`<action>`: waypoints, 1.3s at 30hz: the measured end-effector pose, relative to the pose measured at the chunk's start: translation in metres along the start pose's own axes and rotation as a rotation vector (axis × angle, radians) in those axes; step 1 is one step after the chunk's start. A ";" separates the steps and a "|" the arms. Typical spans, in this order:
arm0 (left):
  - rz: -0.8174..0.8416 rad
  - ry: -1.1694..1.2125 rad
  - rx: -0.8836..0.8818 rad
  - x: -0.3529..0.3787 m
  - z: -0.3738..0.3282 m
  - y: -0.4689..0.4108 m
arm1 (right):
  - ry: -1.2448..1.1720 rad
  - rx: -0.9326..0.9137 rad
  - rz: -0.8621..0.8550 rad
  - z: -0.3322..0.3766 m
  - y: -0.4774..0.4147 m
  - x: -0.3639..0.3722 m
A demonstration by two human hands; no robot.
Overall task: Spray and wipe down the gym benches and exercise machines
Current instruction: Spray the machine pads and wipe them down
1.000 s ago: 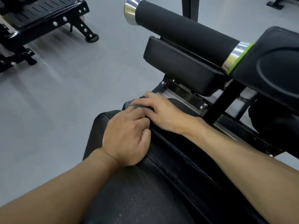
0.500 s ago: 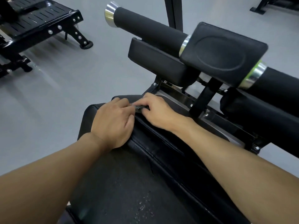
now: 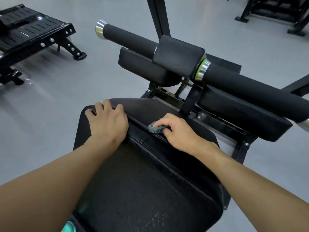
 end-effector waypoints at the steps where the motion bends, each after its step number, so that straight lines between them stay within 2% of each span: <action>1: 0.008 0.027 -0.011 0.000 0.000 0.002 | -0.004 0.004 -0.007 -0.001 0.008 -0.005; 10: 0.058 0.139 0.010 0.002 0.003 0.009 | 0.163 0.090 0.008 -0.020 0.123 -0.044; 14: 0.150 0.150 -0.134 0.003 0.009 0.013 | 0.174 0.091 -0.064 -0.017 0.159 -0.056; 16: 0.191 0.192 -0.176 0.006 0.010 0.014 | 0.155 0.065 -0.071 -0.007 0.149 -0.048; 21: 0.098 0.169 -0.143 -0.001 0.022 0.002 | 0.113 -0.042 -0.063 0.031 0.078 -0.005; 24: 0.049 0.199 -0.127 -0.014 0.030 -0.005 | 0.123 -0.008 -0.057 0.041 0.042 0.012; 28: -0.010 0.352 -0.211 -0.025 0.046 -0.009 | 0.160 -0.032 -0.046 0.062 0.011 0.028; 32: 0.024 0.354 -0.169 -0.026 0.047 -0.015 | 0.107 -0.078 -0.001 0.099 -0.047 0.061; 37: 0.008 0.528 -0.285 -0.009 0.064 -0.015 | 0.038 -0.043 0.074 0.118 -0.096 0.090; 39: 0.000 0.474 -0.251 -0.003 0.066 -0.015 | 0.068 -0.069 0.102 0.118 -0.097 0.094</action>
Point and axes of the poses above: each hand's wrist, its own y-axis away from the middle knuckle, its own x-axis out of the palm, z = x × y, the point moved 9 cm from there along -y, towards the middle knuckle, and after that the axes turned 4 degrees about -z, right-handed, at the moved point
